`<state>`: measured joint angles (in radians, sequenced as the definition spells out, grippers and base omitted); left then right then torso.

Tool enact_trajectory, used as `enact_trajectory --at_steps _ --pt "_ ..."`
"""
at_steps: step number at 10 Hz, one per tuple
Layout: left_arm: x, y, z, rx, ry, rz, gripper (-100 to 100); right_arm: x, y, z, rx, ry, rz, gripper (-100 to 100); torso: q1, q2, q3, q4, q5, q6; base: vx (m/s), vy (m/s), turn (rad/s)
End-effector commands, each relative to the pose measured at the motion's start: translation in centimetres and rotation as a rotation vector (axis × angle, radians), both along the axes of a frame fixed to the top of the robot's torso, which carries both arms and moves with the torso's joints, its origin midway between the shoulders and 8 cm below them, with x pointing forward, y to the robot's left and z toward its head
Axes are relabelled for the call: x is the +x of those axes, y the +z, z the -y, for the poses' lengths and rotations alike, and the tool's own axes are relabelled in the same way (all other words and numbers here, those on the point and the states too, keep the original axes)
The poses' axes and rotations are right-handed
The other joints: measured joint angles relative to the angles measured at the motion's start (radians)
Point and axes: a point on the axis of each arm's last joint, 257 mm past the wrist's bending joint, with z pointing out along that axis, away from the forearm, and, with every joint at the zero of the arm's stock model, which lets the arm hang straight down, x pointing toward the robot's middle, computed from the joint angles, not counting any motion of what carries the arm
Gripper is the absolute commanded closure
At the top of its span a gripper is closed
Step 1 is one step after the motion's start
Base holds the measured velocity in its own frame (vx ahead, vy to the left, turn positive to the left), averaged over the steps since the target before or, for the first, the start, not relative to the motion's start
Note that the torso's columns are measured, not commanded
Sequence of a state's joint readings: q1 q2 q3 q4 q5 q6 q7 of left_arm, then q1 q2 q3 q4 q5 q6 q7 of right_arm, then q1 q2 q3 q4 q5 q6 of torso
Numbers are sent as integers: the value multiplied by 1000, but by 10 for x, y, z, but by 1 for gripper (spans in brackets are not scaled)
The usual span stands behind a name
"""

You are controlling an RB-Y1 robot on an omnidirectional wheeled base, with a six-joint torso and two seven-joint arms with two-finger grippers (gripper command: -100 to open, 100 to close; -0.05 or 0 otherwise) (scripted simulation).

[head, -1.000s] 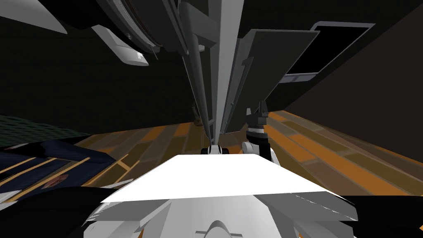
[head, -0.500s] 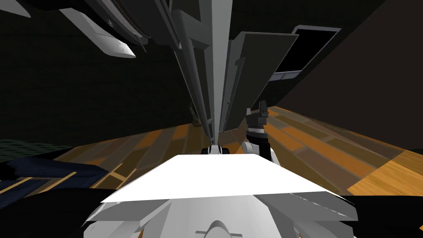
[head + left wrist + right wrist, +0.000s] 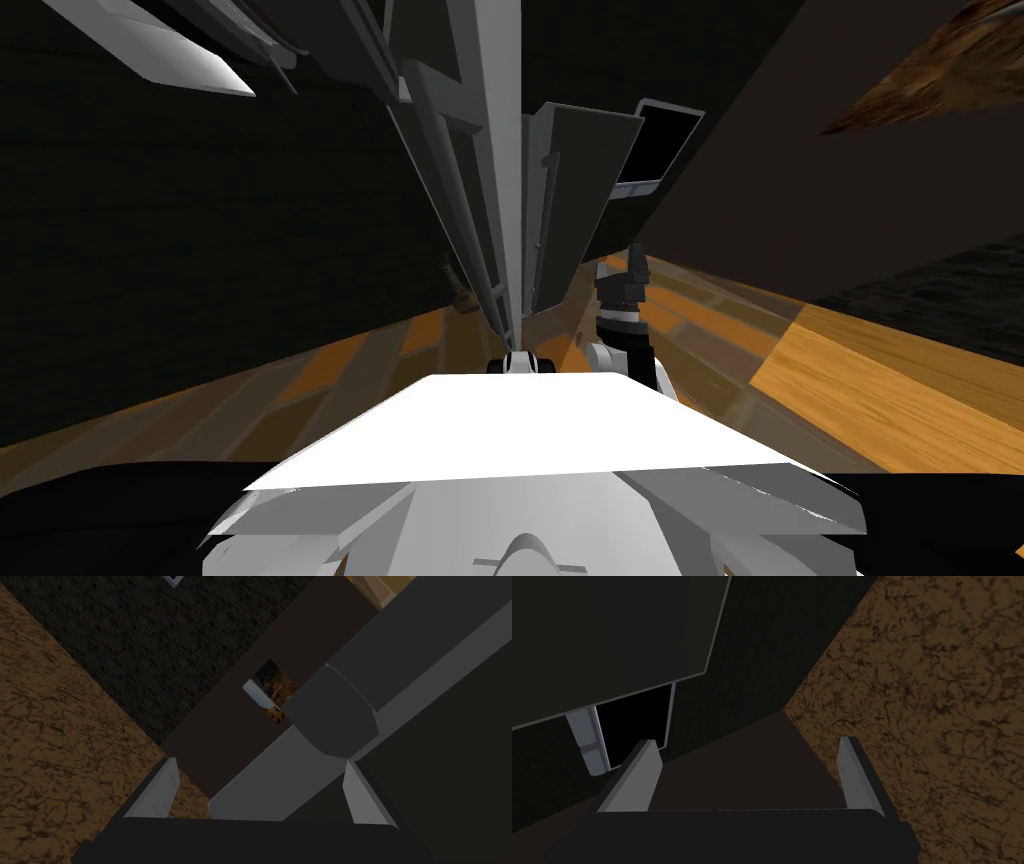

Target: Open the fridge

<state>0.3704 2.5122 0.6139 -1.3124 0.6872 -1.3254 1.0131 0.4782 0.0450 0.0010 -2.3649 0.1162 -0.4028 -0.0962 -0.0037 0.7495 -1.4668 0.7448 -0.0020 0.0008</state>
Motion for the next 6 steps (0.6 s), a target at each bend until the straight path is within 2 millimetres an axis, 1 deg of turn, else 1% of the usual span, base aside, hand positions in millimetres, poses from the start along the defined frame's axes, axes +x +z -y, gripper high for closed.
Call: enact_trajectory --at_steps 1,2,3,4,5,6 --pt "7 19 -30 -2 92 39 -100 0 0 0 0 0 0 0 -4 -3 0 -3 -1 0 -99 90 -334" --pt "5 19 -35 10 103 43 -100 0 0 0 0 0 0 0 0 -1 -1 -3 0 0 -160 112 -484" --pt "7 12 -36 35 114 30 -100 0 0 0 0 0 0 0 4 -4 -4 -4 2 0 -97 47 -396" --pt "10 6 -38 62 123 35 -100 0 0 0 0 0 0 0 3 -12 -9 -6 2 -1 -27 1 -116" --pt "11 2 -39 78 129 38 -100 0 0 0 0 0 0 0 2 -18 -13 -9 1 -2 8 -14 30" --pt "18 26 -70 26 223 63 -100 0 0 0 0 0 0 0 2 -20 -15 -10 1 -1 -89 31 -321"
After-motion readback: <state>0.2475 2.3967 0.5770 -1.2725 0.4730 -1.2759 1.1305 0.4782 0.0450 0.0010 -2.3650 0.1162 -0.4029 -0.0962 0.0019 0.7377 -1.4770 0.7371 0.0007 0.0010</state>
